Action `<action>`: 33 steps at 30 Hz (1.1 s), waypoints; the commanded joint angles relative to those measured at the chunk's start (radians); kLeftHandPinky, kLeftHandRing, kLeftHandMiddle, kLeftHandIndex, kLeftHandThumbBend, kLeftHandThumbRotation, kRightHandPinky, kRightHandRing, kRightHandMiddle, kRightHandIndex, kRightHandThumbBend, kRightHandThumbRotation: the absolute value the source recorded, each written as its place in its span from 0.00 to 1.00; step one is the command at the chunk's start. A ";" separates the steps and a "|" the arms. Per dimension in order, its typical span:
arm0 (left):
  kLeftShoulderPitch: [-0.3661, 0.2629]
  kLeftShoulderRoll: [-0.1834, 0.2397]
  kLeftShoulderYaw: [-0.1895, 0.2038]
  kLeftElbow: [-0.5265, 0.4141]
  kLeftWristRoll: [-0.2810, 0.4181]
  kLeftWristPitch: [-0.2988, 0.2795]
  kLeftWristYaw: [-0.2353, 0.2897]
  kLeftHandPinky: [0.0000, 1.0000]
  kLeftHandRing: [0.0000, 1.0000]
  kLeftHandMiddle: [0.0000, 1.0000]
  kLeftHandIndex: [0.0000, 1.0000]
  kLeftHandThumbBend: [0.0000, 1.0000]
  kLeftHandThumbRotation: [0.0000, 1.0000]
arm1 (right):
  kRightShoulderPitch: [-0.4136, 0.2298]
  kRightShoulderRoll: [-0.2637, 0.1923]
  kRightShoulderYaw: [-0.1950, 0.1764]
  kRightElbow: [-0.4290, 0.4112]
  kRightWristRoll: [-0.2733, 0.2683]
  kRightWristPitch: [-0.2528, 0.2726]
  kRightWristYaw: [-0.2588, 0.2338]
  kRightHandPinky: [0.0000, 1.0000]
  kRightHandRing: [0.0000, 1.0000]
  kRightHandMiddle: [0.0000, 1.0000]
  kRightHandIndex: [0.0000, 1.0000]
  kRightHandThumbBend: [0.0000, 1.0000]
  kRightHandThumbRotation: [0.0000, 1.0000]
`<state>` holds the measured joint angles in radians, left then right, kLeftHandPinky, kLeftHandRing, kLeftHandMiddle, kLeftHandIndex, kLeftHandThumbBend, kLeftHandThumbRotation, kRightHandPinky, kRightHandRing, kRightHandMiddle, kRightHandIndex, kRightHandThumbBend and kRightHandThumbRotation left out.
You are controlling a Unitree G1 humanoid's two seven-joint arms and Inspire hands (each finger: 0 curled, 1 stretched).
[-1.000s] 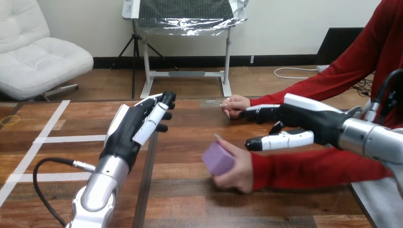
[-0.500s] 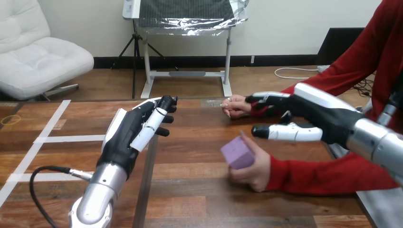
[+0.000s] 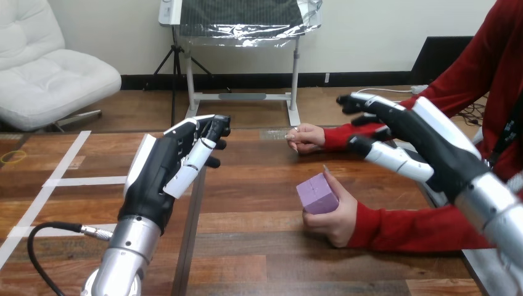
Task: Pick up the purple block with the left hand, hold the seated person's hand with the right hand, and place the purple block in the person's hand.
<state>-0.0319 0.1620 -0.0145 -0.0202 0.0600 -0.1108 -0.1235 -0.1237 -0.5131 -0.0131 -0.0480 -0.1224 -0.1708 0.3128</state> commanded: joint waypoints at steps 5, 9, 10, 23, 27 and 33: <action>0.047 0.004 0.008 -0.162 -0.033 -0.024 -0.017 0.58 0.70 0.72 0.67 0.38 0.80 | 0.042 0.169 -0.008 0.037 0.158 -0.181 -0.039 0.71 0.82 0.85 0.87 0.74 1.00; 0.075 0.013 0.008 -0.200 -0.054 -0.023 -0.047 0.60 0.72 0.74 0.71 0.40 0.80 | 0.075 0.220 0.003 0.033 0.193 -0.206 -0.046 0.72 0.81 0.84 0.86 0.78 1.00; 0.079 0.014 0.008 -0.206 -0.057 -0.022 -0.053 0.60 0.73 0.75 0.71 0.40 0.80 | 0.080 0.229 0.004 0.032 0.200 -0.209 -0.044 0.72 0.81 0.84 0.86 0.79 1.00; 0.111 -0.009 -0.006 -0.227 -0.143 -0.069 -0.124 0.76 0.89 0.89 0.92 0.67 0.86 | 0.165 0.311 0.029 0.017 0.259 -0.264 -0.002 0.77 0.84 0.86 0.88 0.92 1.00; 0.115 -0.024 -0.014 -0.219 -0.143 -0.091 -0.116 0.77 0.90 0.90 0.93 0.71 0.88 | 0.181 0.325 0.033 0.010 0.275 -0.265 0.004 0.77 0.84 0.85 0.88 0.93 1.00; 0.121 -0.043 -0.024 -0.207 -0.146 -0.120 -0.121 0.78 0.92 0.91 0.94 0.73 0.92 | 0.207 0.343 0.038 0.009 0.286 -0.283 0.014 0.77 0.83 0.84 0.88 0.91 1.00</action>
<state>0.1204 0.1388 -0.0254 -0.2063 -0.0721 -0.1770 -0.2441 0.0992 -0.1890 0.0324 -0.0177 0.1392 -0.4144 0.3223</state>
